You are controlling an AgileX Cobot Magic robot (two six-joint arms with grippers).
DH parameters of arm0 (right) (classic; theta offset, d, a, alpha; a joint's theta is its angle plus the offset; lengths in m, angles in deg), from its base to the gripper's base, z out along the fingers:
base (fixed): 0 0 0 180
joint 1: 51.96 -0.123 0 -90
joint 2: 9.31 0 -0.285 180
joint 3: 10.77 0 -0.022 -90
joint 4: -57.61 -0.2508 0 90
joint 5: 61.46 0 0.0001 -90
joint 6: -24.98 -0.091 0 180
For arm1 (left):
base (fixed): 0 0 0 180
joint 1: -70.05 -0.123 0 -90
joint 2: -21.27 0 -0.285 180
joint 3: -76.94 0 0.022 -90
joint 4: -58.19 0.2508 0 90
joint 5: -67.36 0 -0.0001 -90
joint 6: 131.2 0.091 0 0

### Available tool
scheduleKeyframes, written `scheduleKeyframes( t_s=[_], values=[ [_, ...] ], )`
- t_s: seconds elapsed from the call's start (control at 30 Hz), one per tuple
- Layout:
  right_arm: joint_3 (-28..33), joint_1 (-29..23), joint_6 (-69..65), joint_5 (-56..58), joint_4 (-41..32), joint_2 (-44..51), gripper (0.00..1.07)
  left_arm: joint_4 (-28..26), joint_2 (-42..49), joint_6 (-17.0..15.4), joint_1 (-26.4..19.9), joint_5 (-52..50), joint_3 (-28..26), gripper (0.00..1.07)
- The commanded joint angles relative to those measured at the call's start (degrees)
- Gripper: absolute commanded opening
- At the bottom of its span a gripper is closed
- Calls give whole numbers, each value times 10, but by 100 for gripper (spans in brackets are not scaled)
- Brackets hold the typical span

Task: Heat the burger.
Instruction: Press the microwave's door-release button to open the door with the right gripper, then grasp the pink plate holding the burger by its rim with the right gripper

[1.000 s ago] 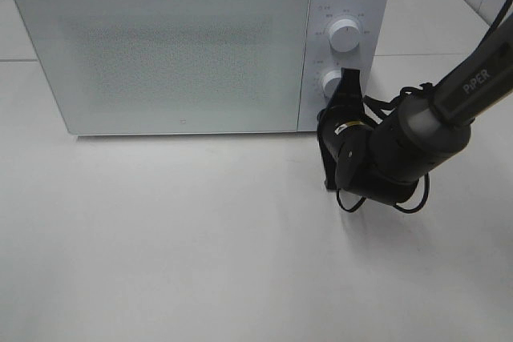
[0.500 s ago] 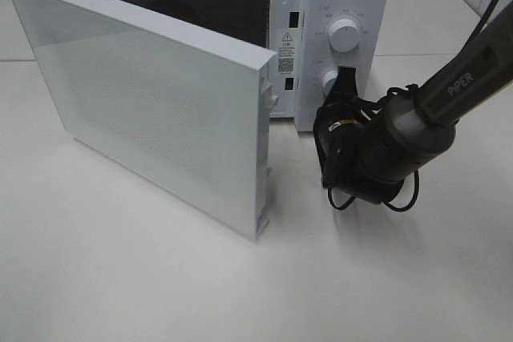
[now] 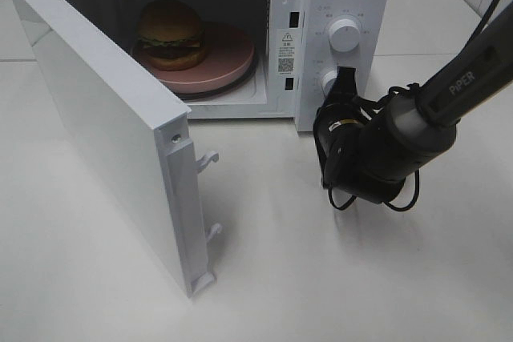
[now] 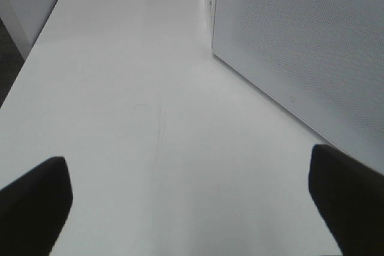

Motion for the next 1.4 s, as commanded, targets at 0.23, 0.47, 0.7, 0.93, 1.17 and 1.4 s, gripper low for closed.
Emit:
scheduleKeyframes(
  t_s=[0.23, 0.47, 0.7, 0.93, 1.17, 1.4],
  values=[
    [28, 23, -2, -26, 61, 44, 0, 2, 11, -2, -1, -7, 2, 100],
    [69, 23, -33, -6, 95, 74, 0, 2, 11, -2, -1, -7, 2, 100],
    [120, 23, -33, 3, 111, 112, 0, 2, 11, -2, -1, -7, 2, 100],
    [172, 23, -32, 24, 111, 151, 0, 2, 11, -2, -1, -7, 2, 100],
    [231, 23, -19, 26, 126, 213, 0, 2, 11, -2, -1, -7, 2, 100],
    [270, 23, 40, 89, 125, 277, 0, 2, 11, -2, -1, -7, 2, 100]
  ],
)
